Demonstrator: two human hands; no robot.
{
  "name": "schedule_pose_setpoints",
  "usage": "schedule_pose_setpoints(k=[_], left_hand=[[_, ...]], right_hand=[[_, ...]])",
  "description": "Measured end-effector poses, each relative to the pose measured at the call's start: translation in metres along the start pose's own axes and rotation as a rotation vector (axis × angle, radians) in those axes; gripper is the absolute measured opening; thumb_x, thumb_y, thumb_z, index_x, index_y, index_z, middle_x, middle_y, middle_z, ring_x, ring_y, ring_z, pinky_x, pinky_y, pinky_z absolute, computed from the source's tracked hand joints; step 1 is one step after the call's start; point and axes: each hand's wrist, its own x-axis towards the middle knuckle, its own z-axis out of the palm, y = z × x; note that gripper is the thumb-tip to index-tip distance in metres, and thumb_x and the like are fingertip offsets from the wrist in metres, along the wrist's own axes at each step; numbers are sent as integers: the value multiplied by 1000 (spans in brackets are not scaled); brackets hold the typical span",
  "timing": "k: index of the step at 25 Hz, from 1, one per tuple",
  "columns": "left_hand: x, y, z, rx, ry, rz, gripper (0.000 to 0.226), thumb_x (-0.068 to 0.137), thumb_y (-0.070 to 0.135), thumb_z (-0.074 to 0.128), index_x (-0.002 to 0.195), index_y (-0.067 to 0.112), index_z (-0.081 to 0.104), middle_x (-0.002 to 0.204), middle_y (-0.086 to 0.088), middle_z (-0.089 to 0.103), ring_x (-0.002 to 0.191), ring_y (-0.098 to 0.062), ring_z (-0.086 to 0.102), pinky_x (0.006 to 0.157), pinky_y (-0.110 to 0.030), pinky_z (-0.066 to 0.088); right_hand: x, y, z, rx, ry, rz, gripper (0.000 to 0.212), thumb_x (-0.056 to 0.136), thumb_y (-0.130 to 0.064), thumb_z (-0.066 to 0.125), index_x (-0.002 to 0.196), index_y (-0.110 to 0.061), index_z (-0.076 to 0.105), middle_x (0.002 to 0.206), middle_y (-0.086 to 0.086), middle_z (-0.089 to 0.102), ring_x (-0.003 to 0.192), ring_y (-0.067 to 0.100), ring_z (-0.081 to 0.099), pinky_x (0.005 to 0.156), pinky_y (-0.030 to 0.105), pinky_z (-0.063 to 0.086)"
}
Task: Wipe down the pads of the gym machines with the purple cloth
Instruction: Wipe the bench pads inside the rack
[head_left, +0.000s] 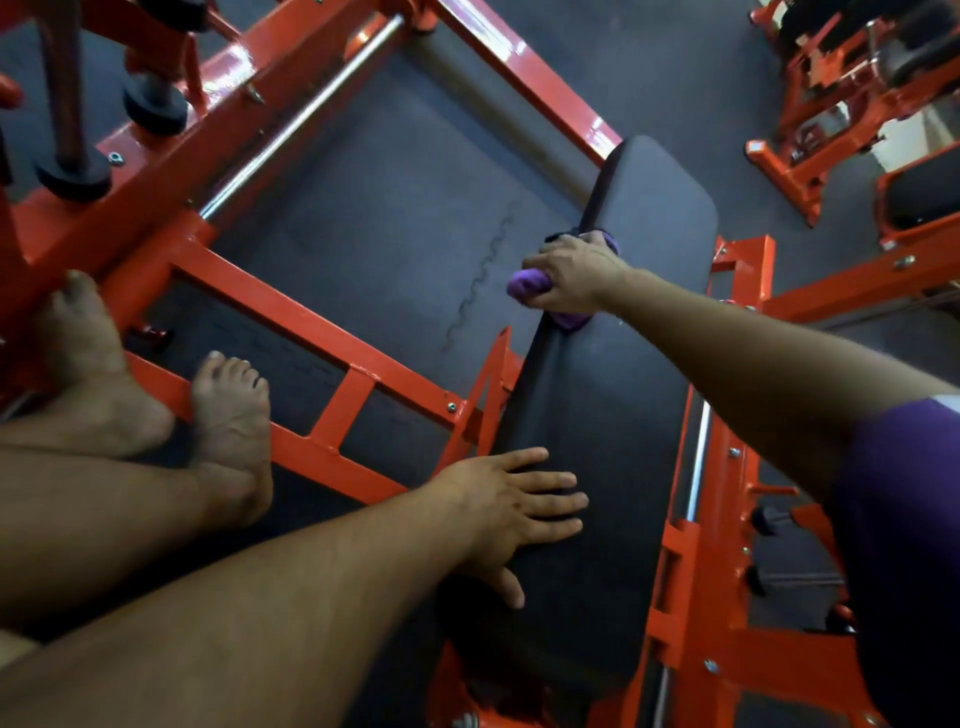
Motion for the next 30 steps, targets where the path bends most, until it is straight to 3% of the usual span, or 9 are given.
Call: schedule_pose_setpoints(k=[4,6,8,13,17,20,24,27,30], left_hand=[[1,-2,-2,-16,-35,11,99,94,79,38,165,26,-6,172,5,-17,156,-16,-25,123,-45,-23],[2,-4,-4,-23,-58,36,98,95,78,38,165,26,-7,171,5,-18,155,-17,-26,124,-46,-20],[2,-5,-7,-27,-80,45,96,96,75,40,165,26,-6,171,5,-18,155,-17,-25,125,-46,-18],[-10,-24,-38,-79,-49,-49,86,101,58,52,166,23,7,173,-3,-11,159,-21,-12,128,-40,-6],[-72,-125,-75,-14,186,-324,67,109,45,41,165,24,12,174,-2,1,160,-18,-1,127,-34,-2],[-102,-178,-86,157,138,-437,63,111,44,28,165,24,3,174,-1,0,160,-17,1,127,-36,1],[-33,-176,-93,56,259,-280,63,111,45,22,165,26,-3,173,0,-8,159,-16,-6,128,-38,-1],[28,-187,-90,7,313,-168,62,111,47,21,165,30,-4,173,-1,-11,159,-18,-9,130,-41,-1],[76,-206,-82,34,304,-23,59,111,49,20,165,33,1,174,-2,-6,160,-22,-9,128,-43,-1]], right_hand=[[-32,-58,17,61,-7,-202,53,70,-72,31,86,-28,56,90,-5,67,92,24,63,75,38,36],[-47,-59,4,259,0,-205,41,78,-67,48,84,-27,55,84,-7,64,83,22,61,74,37,44],[-62,-44,-7,461,150,-129,35,82,-59,64,93,-26,62,87,-7,64,82,19,59,76,36,47],[-159,-12,6,509,443,151,47,78,-62,57,102,-22,64,91,1,63,84,27,61,74,44,50],[-238,-32,38,566,446,264,52,69,-56,61,112,-29,56,102,1,61,88,30,60,76,51,52],[-260,-69,50,472,393,174,75,57,-49,77,126,-30,52,114,1,56,96,28,59,79,48,52],[-234,-85,33,379,370,181,118,34,-48,97,137,-25,46,129,6,48,111,29,52,83,50,52],[-203,-98,26,286,454,31,105,48,-41,96,138,-21,46,135,13,42,119,35,47,89,55,53],[-169,-117,38,202,311,-180,93,57,-47,88,138,-26,47,138,11,47,128,35,45,98,59,46]])
